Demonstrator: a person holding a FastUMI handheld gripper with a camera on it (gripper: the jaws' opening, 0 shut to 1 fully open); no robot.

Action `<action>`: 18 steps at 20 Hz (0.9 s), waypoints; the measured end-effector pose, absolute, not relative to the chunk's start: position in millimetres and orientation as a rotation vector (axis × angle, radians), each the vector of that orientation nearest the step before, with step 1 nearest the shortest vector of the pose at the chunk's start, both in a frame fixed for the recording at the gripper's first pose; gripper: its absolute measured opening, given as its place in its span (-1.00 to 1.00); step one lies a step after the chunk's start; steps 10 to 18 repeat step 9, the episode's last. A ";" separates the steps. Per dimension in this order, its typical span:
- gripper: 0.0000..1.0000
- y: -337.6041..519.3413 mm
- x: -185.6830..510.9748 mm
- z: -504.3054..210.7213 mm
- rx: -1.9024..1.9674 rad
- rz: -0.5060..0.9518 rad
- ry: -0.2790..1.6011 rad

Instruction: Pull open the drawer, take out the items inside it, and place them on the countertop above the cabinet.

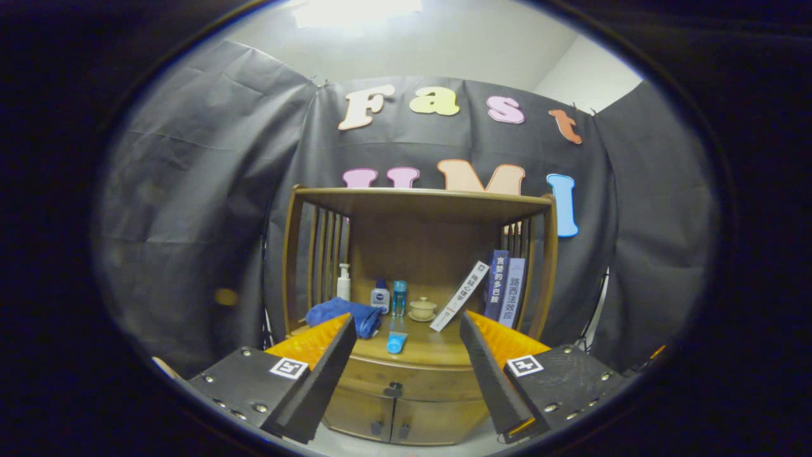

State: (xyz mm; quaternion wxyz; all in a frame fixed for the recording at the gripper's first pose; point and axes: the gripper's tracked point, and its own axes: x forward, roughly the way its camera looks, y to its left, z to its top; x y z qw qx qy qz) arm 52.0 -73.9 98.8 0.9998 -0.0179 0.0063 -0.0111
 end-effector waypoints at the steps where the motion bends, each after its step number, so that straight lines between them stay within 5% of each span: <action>1: 0.96 -74.4 42.7 94.9 -0.029 -0.014 0.016; 18: 0.96 -109.2 6.3 78.6 0.019 -0.023 -0.035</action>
